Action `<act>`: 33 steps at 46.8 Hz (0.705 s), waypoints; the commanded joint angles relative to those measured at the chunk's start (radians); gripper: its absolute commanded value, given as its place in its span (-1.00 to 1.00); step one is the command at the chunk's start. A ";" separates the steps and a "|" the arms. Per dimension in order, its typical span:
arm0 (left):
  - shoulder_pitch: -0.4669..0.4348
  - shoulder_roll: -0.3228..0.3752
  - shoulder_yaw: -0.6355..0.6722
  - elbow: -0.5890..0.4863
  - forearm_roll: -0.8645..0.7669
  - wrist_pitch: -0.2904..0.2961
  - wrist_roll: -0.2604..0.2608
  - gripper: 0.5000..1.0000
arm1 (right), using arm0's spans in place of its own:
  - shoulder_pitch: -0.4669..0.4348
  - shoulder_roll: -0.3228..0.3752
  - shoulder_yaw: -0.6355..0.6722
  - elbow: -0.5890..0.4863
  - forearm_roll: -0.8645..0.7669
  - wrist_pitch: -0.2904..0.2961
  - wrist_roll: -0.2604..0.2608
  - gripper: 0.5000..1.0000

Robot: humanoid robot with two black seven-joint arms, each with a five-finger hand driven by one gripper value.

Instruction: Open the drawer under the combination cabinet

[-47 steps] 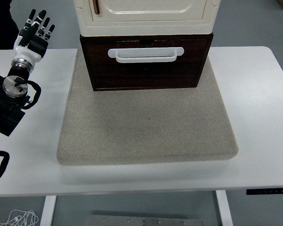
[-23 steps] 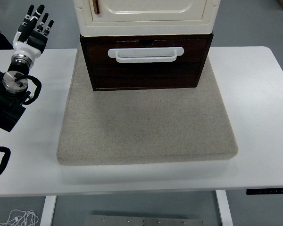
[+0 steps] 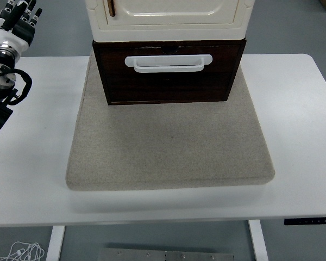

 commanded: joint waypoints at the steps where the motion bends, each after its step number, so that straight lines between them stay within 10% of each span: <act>1: -0.039 0.040 0.002 -0.004 0.001 0.001 0.013 1.00 | 0.000 0.000 0.000 -0.001 0.000 0.000 0.000 0.71; 33: -0.601 0.394 0.378 -0.375 0.002 0.017 0.041 1.00 | 0.000 0.000 0.000 0.000 -0.001 0.000 0.000 0.70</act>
